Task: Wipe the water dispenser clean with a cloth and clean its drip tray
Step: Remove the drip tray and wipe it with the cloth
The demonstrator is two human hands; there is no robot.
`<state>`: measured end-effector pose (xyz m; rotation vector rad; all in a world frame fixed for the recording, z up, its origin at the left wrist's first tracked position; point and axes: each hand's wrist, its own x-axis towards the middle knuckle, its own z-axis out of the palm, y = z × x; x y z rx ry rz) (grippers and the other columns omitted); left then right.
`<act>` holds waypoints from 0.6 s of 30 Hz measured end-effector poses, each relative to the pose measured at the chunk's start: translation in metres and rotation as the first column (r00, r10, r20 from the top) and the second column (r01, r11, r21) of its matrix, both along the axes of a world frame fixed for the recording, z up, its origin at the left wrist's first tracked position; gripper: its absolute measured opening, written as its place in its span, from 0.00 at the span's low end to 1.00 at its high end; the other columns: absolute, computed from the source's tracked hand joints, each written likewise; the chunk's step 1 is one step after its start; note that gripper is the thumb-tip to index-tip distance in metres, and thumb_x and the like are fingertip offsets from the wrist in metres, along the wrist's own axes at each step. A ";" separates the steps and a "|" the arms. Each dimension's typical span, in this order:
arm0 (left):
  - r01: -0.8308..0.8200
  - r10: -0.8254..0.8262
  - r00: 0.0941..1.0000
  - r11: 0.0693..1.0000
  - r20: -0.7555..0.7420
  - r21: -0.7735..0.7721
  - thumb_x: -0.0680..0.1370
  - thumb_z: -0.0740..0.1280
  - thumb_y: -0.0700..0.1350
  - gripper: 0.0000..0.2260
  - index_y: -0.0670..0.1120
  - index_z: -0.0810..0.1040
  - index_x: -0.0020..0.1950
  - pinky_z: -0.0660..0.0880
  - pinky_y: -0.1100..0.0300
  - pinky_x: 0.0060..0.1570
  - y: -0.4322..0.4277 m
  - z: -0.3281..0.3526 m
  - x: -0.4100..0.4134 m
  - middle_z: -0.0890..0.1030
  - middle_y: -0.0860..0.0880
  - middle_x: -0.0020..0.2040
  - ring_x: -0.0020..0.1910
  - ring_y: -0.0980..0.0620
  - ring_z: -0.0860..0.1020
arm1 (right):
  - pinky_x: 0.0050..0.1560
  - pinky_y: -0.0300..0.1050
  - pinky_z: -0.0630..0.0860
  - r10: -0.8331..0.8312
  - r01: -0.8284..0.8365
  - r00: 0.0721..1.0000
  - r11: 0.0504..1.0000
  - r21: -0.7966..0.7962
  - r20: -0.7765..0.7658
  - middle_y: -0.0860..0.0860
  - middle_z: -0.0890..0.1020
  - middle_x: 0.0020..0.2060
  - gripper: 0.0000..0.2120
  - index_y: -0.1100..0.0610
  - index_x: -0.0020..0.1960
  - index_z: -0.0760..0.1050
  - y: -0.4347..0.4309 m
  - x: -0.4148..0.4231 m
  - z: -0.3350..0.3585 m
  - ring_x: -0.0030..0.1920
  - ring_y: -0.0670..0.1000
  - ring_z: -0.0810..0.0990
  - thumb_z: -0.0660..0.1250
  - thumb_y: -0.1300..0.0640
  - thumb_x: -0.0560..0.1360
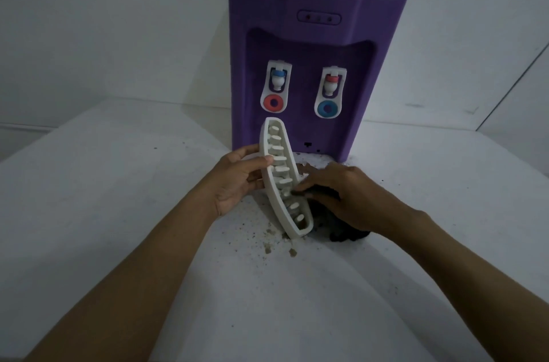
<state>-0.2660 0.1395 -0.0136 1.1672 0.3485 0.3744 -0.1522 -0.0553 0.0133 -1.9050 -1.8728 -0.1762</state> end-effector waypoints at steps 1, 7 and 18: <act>0.013 -0.013 1.000 1.000 0.000 -0.002 0.76 0.69 0.38 0.15 0.43 0.76 0.63 0.81 0.56 0.46 -0.001 0.000 0.000 0.83 0.42 0.55 0.51 0.47 0.83 | 0.54 0.22 0.67 -0.024 0.023 1.000 0.998 0.061 0.007 0.49 0.83 0.52 0.12 0.54 0.56 0.80 0.003 -0.001 0.002 0.51 0.38 0.75 0.68 0.63 0.74; 0.009 -0.009 1.000 1.000 -0.030 -0.007 0.76 0.69 0.37 0.16 0.41 0.76 0.64 0.81 0.54 0.46 -0.004 -0.001 -0.001 0.82 0.40 0.57 0.51 0.46 0.83 | 0.54 0.27 0.66 0.012 -0.007 0.999 0.995 -0.103 0.047 0.50 0.81 0.55 0.10 0.53 0.57 0.79 0.019 -0.006 0.000 0.54 0.47 0.78 0.67 0.60 0.76; 0.036 -0.036 0.999 0.998 -0.012 -0.055 0.77 0.67 0.35 0.13 0.40 0.77 0.61 0.81 0.55 0.46 0.001 -0.001 -0.005 0.83 0.40 0.55 0.50 0.46 0.83 | 0.54 0.25 0.70 -0.164 0.179 0.978 0.978 0.111 -0.127 0.46 0.82 0.51 0.10 0.54 0.55 0.79 0.014 -0.007 -0.001 0.50 0.39 0.77 0.64 0.63 0.77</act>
